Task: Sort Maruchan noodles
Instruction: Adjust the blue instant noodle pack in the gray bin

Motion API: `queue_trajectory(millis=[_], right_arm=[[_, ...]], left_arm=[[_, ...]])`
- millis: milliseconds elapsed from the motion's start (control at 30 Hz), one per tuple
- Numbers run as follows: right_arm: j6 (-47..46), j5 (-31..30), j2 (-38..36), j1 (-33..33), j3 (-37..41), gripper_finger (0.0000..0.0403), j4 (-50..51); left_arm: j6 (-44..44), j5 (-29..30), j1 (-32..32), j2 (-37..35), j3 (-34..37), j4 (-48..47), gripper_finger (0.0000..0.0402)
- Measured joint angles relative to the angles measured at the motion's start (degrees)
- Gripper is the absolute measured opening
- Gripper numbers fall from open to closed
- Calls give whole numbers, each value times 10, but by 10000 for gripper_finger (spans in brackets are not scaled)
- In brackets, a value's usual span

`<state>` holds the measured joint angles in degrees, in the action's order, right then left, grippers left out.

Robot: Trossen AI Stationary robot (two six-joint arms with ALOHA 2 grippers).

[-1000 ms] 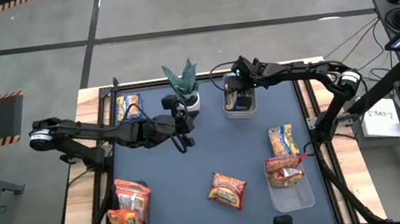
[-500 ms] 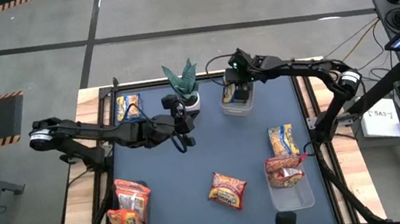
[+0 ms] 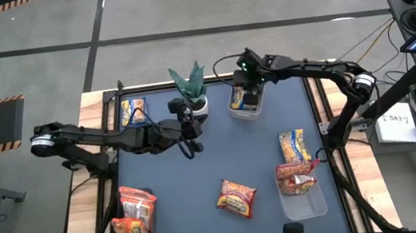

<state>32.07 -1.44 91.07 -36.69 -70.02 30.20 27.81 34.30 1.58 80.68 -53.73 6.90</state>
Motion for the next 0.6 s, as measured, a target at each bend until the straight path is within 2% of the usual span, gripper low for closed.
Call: queue_trajectory(millis=[33, 167, 433, 600], right_arm=[[-2, 17, 0, -1, 0, 9, 0], [-9, 19, 0, -1, 0, 33, 0], [-6, -15, 0, -2, 0, 145, -8], [1, -11, 15, -7, 4, 191, -26]], left_arm=[[0, 0, 0, 0, 0, 0, 0], [0, 0, 0, 0, 0, 0, 0], [0, 0, 0, 0, 2, 0, 0], [0, 0, 0, 0, 3, -2, 0]])
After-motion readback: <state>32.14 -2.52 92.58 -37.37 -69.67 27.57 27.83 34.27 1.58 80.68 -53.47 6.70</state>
